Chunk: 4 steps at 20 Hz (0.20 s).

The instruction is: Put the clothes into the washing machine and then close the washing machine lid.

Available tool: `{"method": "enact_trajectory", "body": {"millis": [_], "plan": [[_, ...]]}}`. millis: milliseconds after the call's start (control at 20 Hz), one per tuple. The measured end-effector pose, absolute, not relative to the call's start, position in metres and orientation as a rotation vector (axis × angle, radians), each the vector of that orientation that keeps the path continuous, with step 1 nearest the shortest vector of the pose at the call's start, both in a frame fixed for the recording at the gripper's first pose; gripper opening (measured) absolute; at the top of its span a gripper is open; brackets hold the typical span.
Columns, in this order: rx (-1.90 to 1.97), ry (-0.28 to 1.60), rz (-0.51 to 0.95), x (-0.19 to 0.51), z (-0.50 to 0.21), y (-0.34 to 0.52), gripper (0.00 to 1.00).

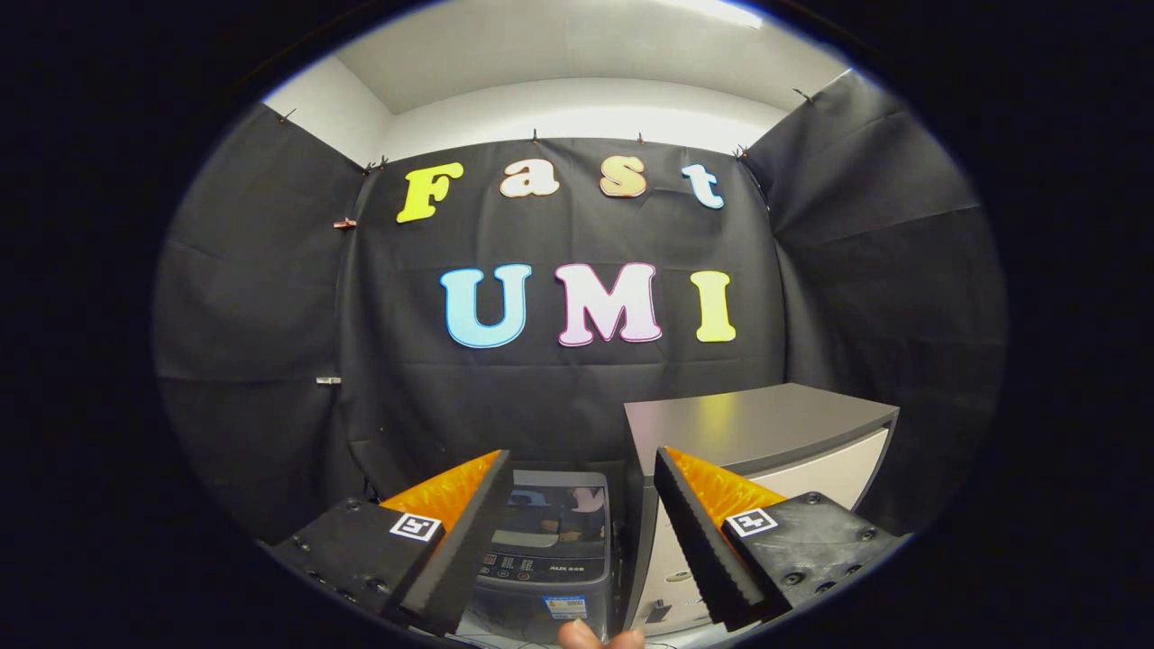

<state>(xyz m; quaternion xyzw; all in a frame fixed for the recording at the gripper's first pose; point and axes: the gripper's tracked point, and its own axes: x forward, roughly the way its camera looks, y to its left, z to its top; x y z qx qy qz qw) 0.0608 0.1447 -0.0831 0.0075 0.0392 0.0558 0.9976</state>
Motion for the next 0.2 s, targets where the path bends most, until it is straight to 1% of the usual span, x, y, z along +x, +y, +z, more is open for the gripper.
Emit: {"method": "enact_trajectory", "body": {"millis": [200], "plan": [[0.021, 0.072, 0.129, 0.0582, -0.0798, 0.1492, 0.99]]}}
